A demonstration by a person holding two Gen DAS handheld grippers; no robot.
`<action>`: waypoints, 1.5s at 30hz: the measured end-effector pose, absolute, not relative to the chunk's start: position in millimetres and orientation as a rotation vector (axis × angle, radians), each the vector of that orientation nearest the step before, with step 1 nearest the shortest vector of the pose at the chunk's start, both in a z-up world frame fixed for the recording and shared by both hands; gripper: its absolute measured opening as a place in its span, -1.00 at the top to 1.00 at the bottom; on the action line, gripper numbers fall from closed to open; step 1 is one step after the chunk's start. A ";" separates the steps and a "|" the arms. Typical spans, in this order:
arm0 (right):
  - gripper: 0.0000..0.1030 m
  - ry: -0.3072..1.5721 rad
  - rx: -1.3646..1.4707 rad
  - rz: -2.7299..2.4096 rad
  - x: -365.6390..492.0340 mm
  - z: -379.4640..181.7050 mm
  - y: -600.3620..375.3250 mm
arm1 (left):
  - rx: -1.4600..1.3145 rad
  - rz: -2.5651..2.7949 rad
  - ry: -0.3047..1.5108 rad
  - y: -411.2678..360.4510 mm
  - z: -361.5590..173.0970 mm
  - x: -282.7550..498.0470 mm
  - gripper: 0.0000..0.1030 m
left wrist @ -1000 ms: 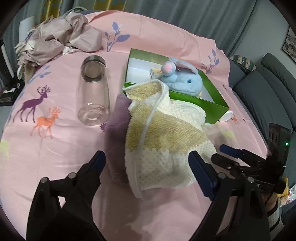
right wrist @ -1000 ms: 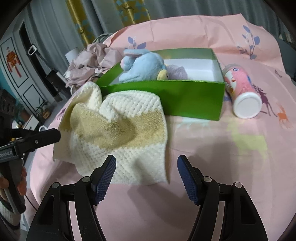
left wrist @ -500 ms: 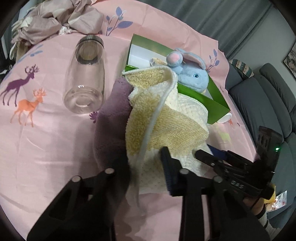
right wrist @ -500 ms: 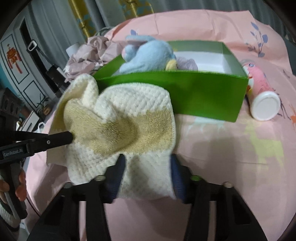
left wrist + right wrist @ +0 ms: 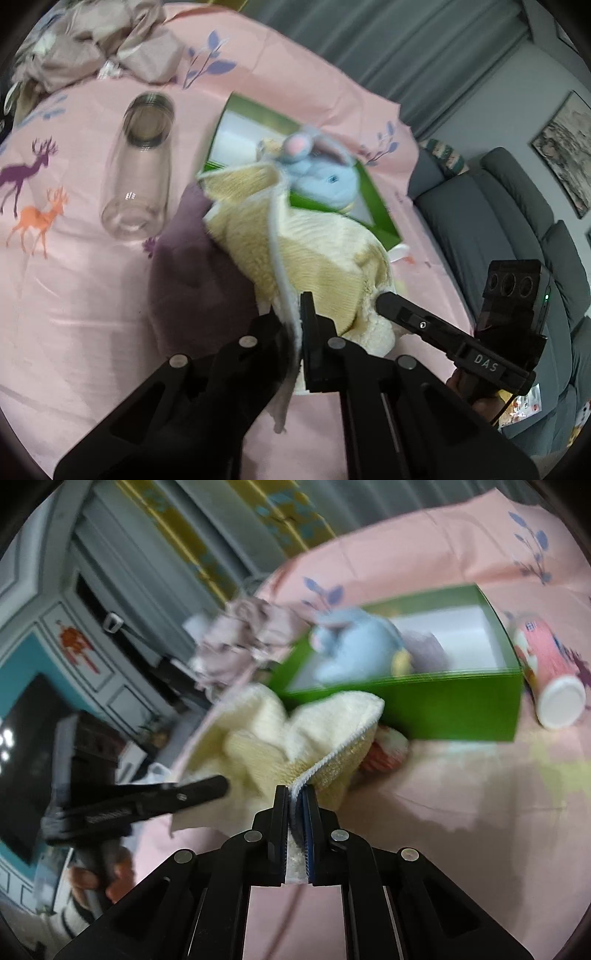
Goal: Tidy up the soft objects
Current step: 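Lift the yellow towel with the right gripper over the green box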
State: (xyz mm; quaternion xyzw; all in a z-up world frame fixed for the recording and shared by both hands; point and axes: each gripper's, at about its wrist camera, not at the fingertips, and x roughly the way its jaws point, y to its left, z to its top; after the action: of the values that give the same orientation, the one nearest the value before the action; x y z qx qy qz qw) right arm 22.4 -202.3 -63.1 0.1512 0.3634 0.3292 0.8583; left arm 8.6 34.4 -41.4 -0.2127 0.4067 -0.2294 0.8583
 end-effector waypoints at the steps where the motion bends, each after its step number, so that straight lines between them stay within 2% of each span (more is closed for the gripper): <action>1: 0.84 0.749 0.322 0.703 19.8 -58.3 -201.8 | -0.443 -0.494 0.839 33.2 -35.3 5.1 0.91; 12: 0.84 0.524 0.327 0.816 -3.4 16.9 -196.5 | -0.400 -0.588 0.668 24.9 39.6 -5.2 0.92; 21: 0.84 0.356 0.281 0.779 -3.2 88.0 -205.7 | -0.311 -0.607 0.550 12.4 109.0 20.2 0.92; 34: 0.84 0.271 0.248 0.642 50.8 130.4 -217.4 | -0.221 -0.567 0.552 -23.4 137.6 95.4 0.92; 45: 0.84 0.285 0.262 0.577 124.9 123.4 -221.7 | -0.191 -0.488 0.565 -37.2 133.1 172.9 0.91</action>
State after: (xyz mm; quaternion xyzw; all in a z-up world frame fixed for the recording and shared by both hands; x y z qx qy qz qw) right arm 125.0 -221.7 123.4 0.1283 0.1397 0.2827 0.9403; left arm 172.9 -37.2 133.1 -0.0930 0.2757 -0.2382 0.9266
